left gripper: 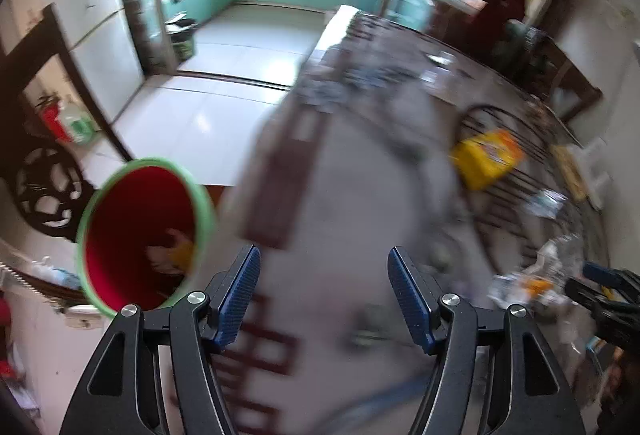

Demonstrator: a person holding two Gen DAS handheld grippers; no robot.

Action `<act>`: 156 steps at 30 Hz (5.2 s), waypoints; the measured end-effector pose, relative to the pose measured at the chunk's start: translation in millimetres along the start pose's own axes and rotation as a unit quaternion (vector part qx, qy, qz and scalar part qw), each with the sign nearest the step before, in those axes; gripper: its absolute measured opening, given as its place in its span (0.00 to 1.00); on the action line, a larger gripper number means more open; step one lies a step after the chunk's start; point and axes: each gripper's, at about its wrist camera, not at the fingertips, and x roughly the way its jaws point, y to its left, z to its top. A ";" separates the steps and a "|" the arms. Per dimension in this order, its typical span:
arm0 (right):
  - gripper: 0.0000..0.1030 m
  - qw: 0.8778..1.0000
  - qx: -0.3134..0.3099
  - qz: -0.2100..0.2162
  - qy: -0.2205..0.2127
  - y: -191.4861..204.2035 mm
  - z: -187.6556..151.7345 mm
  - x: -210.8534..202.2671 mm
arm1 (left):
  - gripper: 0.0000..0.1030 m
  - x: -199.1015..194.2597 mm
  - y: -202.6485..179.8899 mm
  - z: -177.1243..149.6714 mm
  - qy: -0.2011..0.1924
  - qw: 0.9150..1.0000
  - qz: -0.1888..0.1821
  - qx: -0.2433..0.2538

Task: Collect trash
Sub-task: 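Grasp the 'FE' paper cup with the right gripper while the left grasps an orange snack bag, then carry the snack bag and paper cup over the red bucket and release them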

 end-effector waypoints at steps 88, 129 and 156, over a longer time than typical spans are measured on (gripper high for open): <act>0.48 0.995 0.009 0.074 -0.065 57.8 16.6 -38.7 | 0.22 -40.4 -24.6 -1.3 -0.020 0.998 -0.044 0.050; 0.48 0.990 -0.072 0.117 -0.033 222.7 59.9 4.0 | 0.22 -16.7 184.4 5.2 0.001 0.997 0.025 -0.068; 0.48 0.975 -0.142 0.171 0.025 324.7 84.8 63.7 | 0.22 42.6 288.6 -0.5 0.059 0.984 0.087 -0.141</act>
